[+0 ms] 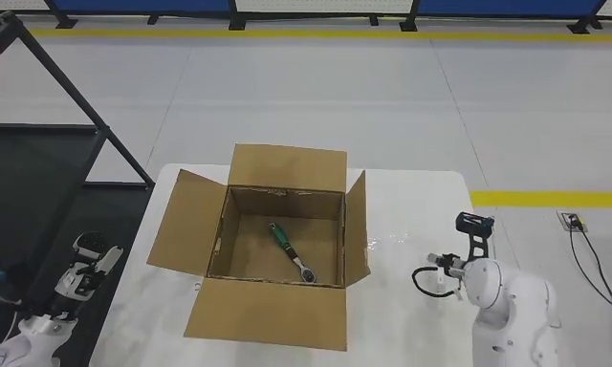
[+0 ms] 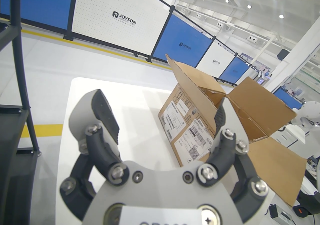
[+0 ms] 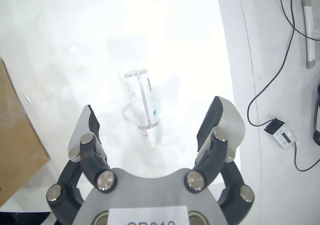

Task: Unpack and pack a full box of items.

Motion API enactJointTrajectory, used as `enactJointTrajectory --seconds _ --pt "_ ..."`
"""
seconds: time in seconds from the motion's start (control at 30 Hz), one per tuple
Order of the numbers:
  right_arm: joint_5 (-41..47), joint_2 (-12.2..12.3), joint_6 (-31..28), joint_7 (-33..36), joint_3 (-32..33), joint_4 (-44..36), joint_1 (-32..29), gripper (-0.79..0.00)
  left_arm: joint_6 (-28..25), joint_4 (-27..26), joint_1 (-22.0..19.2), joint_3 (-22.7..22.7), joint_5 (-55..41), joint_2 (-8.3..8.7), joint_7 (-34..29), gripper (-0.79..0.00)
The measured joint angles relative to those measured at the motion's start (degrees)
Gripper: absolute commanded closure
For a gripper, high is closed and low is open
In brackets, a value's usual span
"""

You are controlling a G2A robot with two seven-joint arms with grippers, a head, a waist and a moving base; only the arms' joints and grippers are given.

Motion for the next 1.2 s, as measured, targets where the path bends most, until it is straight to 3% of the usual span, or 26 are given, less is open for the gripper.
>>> enactJointTrajectory --seconds 0.23,0.3,0.33,0.4,0.43,0.53,0.67,0.8,0.87,0.9,1.2 --pt "-1.3 0.5 -3.7 0.1 -2.1 4.8 0.7 -0.767 0.0 0.0 0.0 0.0 0.0 0.00 0.0 -0.785" --pt "-1.5 0.6 -4.4 0.2 -2.3 6.4 1.3 -0.690 0.0 0.0 0.0 0.0 0.0 0.00 0.0 -0.785" --pt "-1.4 0.7 -4.4 0.2 -2.2 7.1 1.7 -0.603 0.0 0.0 0.0 0.0 0.0 0.00 0.0 -0.785" --pt "-0.9 0.9 -4.9 0.1 -1.9 9.0 2.6 -0.576 0.0 0.0 0.0 0.0 0.0 0.00 0.0 -0.785" --pt "-0.4 0.9 -5.2 0.0 -1.7 9.8 3.0 -0.499 0.0 0.0 0.0 0.0 0.0 0.00 0.0 -0.785" --pt "1.4 1.2 -6.6 -0.4 -0.8 12.1 4.1 -0.514 0.0 0.0 0.0 0.0 0.0 0.00 0.0 -0.785" --pt "2.7 1.6 -7.6 -0.6 -0.4 14.1 4.8 -0.474 0.0 0.0 0.0 0.0 0.0 0.00 0.0 -0.785" --pt "3.2 1.9 -7.8 -1.3 -0.6 15.1 5.0 -0.277 0.0 0.0 0.0 0.0 0.0 0.00 0.0 -0.785" --pt "3.5 2.0 -7.8 -1.4 -0.7 15.0 4.9 -0.068 0.0 0.0 0.0 0.0 0.0 0.00 0.0 -0.785" --pt "3.9 2.1 -7.7 -1.6 -0.8 14.7 4.7 0.000 0.0 0.0 0.0 0.0 0.0 0.00 0.0 -0.785" --pt "6.8 2.2 -5.4 -4.0 -2.4 4.8 1.8 0.000 0.0 0.0 0.0 0.0 0.0 0.00 0.0 -0.785"
